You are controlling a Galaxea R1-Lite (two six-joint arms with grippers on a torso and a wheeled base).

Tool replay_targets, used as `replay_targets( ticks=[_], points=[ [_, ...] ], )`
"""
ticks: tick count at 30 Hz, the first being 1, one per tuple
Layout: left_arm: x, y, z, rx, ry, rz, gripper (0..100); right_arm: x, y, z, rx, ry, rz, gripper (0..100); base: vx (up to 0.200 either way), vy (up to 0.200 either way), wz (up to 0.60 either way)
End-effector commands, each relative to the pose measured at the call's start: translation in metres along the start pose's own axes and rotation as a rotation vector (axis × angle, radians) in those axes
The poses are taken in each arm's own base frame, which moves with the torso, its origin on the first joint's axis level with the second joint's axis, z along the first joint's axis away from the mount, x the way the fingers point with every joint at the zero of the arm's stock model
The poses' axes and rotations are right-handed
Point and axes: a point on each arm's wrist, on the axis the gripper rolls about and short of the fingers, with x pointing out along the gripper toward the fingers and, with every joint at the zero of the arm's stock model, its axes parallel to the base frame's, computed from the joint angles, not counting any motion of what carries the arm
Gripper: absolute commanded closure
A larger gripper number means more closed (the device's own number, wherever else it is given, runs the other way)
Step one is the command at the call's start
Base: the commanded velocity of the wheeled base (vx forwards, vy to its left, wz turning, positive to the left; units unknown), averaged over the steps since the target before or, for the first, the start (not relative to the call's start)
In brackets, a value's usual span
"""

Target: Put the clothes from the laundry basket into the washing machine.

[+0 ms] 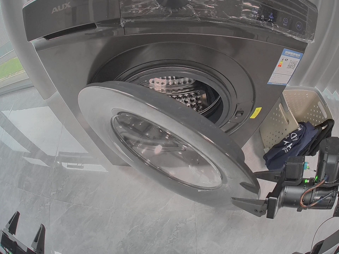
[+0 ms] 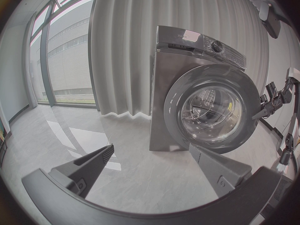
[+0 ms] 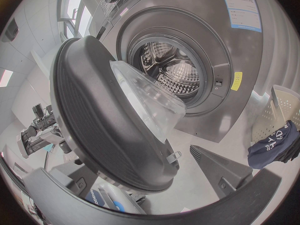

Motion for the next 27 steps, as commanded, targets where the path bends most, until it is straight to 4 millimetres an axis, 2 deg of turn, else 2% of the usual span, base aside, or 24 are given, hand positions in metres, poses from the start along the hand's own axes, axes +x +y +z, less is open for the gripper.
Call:
replay_targets(
  ticks=[1,4,11,16,22,27],
  points=[
    [0.0,0.0,-0.005,-0.001,0.004,0.001,0,0.021,0.001,0.003,-0.002,0.025,0.012,0,-0.2,0.0,0.0],
    [0.0,0.0,-0.005,-0.002,0.006,0.001,0,0.028,0.007,-0.001,-0.014,0.021,0.039,0,0.0,0.0,0.0],
    [0.0,0.0,-0.005,-0.002,0.004,0.001,0,0.02,0.009,-0.016,-0.018,0.05,0.05,0,0.0,0.0,0.0],
    [0.0,0.0,-0.005,-0.001,0.006,0.001,0,0.003,0.007,-0.035,-0.011,0.083,0.04,0,0.0,0.0,0.0],
    [0.001,0.0,-0.005,0.001,0.008,-0.002,0,-0.032,0.002,-0.076,-0.005,0.149,0.014,0,0.0,0.0,0.0],
    [0.001,0.0,-0.005,0.001,0.008,-0.002,0,-0.043,-0.007,-0.097,0.029,0.207,-0.054,0,0.0,0.0,0.0]
  ],
)
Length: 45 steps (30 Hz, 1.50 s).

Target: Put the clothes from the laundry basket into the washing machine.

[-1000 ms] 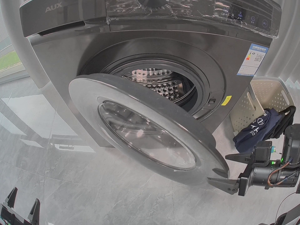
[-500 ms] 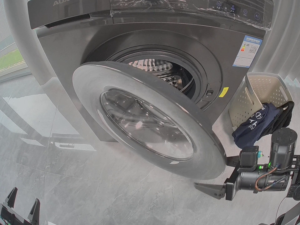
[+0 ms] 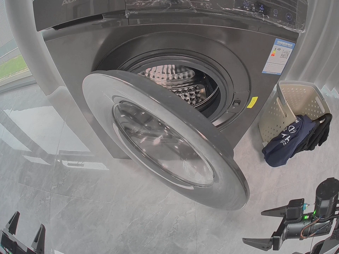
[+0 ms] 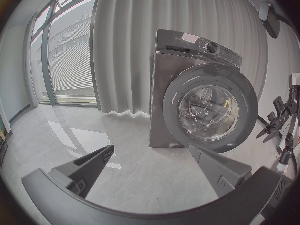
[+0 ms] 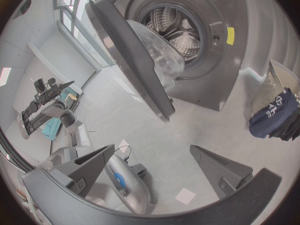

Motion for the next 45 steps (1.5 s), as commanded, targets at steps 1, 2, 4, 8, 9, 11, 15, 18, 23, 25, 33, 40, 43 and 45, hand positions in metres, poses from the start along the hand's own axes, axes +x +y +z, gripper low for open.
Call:
replay_targets(
  ticks=[1,2,4,8,9,11,15,18,23,25,33,40,43,45],
  points=[
    [0.001,0.0,-0.005,0.0,0.008,0.0,0,-0.014,-0.01,-0.022,0.043,0.02,-0.071,0,0.0,0.0,0.0],
    [0.001,0.0,-0.005,0.0,0.008,0.0,0,-0.014,-0.012,-0.022,0.055,0.019,-0.086,0,0.0,0.0,0.0],
    [0.001,0.0,-0.005,0.0,0.008,0.0,0,-0.014,-0.018,-0.021,0.084,0.013,-0.128,0,0.0,0.0,0.0],
    [0.001,0.0,-0.005,-0.002,0.008,0.0,0,-0.013,-0.027,-0.014,0.119,-0.005,-0.186,0,0.0,0.0,0.0],
    [0.001,0.0,-0.005,-0.002,0.008,0.0,0,-0.008,-0.035,-0.005,0.141,-0.017,-0.22,0,0.0,0.0,0.0],
    [0.001,0.0,-0.005,-0.002,0.008,0.0,0,-0.004,-0.041,0.004,0.152,-0.033,-0.242,0,0.0,0.0,0.0],
    [0.001,0.0,-0.005,0.0,0.008,0.0,0,0.01,-0.049,0.033,0.146,-0.085,-0.255,0,0.0,0.0,0.0],
    [0.001,0.0,-0.005,0.0,0.006,0.0,0,0.025,-0.055,0.055,0.14,-0.109,-0.25,0,0.0,0.0,0.0],
    [0.001,0.0,-0.005,-0.003,0.008,0.0,0,0.048,-0.058,0.07,0.128,-0.095,-0.232,0,0.0,0.0,0.0],
    [0.001,0.0,-0.005,-0.003,0.008,0.0,0,0.052,-0.053,0.068,0.12,-0.077,-0.206,0,0.0,0.0,0.0],
    [0.001,0.0,-0.005,-0.002,0.008,0.0,0,0.047,-0.019,0.042,0.054,-0.013,-0.084,0,0.0,0.0,0.0],
    [0.0,0.0,-0.005,0.0,0.006,0.001,0,0.048,-0.024,0.05,0.071,-0.085,-0.106,0,0.0,0.0,0.0],
    [0.001,0.0,-0.005,0.0,0.008,0.001,0,0.064,-0.033,0.058,0.097,-0.094,-0.171,0,0.0,0.0,0.0],
    [0.001,0.0,-0.005,0.0,0.008,0.001,0,0.069,-0.034,0.062,0.104,-0.108,-0.186,0,0.0,0.0,0.0]
  ],
)
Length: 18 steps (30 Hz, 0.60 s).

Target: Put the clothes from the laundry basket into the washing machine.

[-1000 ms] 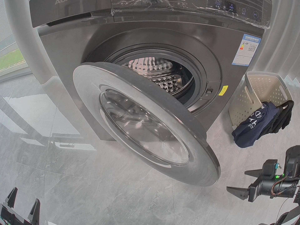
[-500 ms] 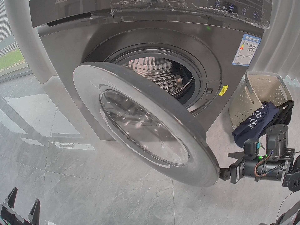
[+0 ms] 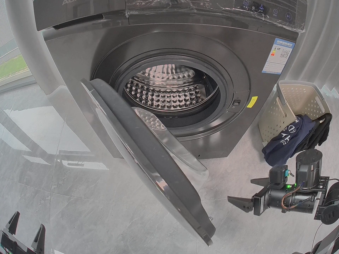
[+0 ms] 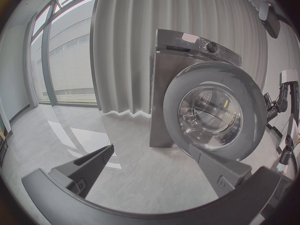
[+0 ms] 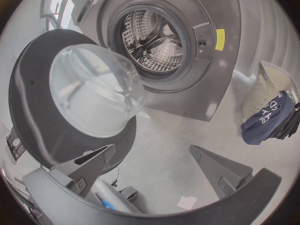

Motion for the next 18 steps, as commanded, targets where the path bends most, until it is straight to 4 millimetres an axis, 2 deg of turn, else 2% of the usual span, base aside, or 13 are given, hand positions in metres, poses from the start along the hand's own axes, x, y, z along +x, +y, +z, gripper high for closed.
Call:
replay_targets(
  ticks=[1,4,8,10,18],
  points=[
    [0.001,0.0,-0.005,0.0,0.007,0.0,0,0.024,-0.004,0.009,0.028,-0.021,-0.048,0,0.0,0.0,0.0],
    [0.001,0.0,-0.005,0.0,0.007,0.001,0,0.041,-0.002,0.015,0.062,-0.042,-0.045,0,0.0,0.0,0.0],
    [0.001,0.0,-0.005,0.0,0.007,0.0,0,0.053,0.003,0.015,0.058,-0.03,-0.03,0,-0.2,0.0,0.0],
    [0.0,0.0,-0.005,0.0,0.006,0.0,0,0.055,0.01,0.014,0.046,-0.022,-0.003,0,-0.2,0.0,0.0],
    [0.001,0.0,-0.005,0.0,0.007,0.0,0,0.054,0.048,0.007,-0.016,0.001,0.126,0,0.0,0.0,0.0]
  ],
)
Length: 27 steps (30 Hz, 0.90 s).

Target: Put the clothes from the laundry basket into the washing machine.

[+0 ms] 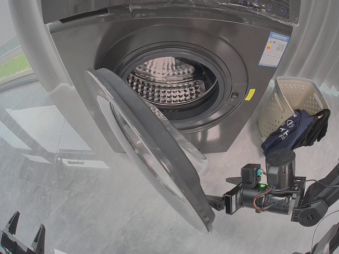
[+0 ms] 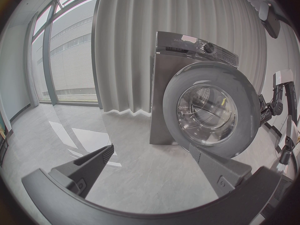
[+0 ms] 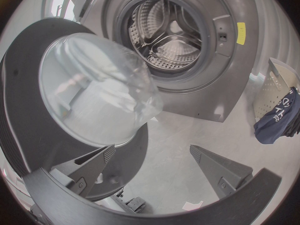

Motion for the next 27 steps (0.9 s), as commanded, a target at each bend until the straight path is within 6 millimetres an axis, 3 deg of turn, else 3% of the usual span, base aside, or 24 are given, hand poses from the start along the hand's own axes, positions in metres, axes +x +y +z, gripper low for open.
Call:
replay_targets(
  ticks=[1,4,9,12,17,27],
  points=[
    [0.0,0.0,-0.005,-0.001,0.006,0.002,0,0.002,0.025,-0.007,-0.038,0.027,0.086,0,0.0,0.0,0.0],
    [0.001,0.0,-0.004,-0.001,0.006,0.002,0,0.001,0.034,-0.007,-0.053,0.015,0.116,0,0.0,0.0,0.0],
    [0.0,0.0,-0.005,-0.001,0.006,0.0,0,0.0,0.026,-0.004,-0.04,-0.035,0.093,0,0.0,0.0,0.0],
    [0.001,0.0,-0.005,-0.001,0.008,0.0,0,-0.001,-0.001,-0.001,-0.004,-0.044,0.0,0,0.0,0.0,0.0],
    [0.001,0.0,-0.005,0.001,0.008,0.0,0,0.003,-0.019,0.009,0.022,-0.083,-0.063,0,0.0,0.0,0.0],
    [0.001,0.0,-0.005,-0.001,0.008,0.0,0,0.059,-0.015,0.027,0.024,-0.119,-0.086,0,0.0,0.0,0.0]
  ],
)
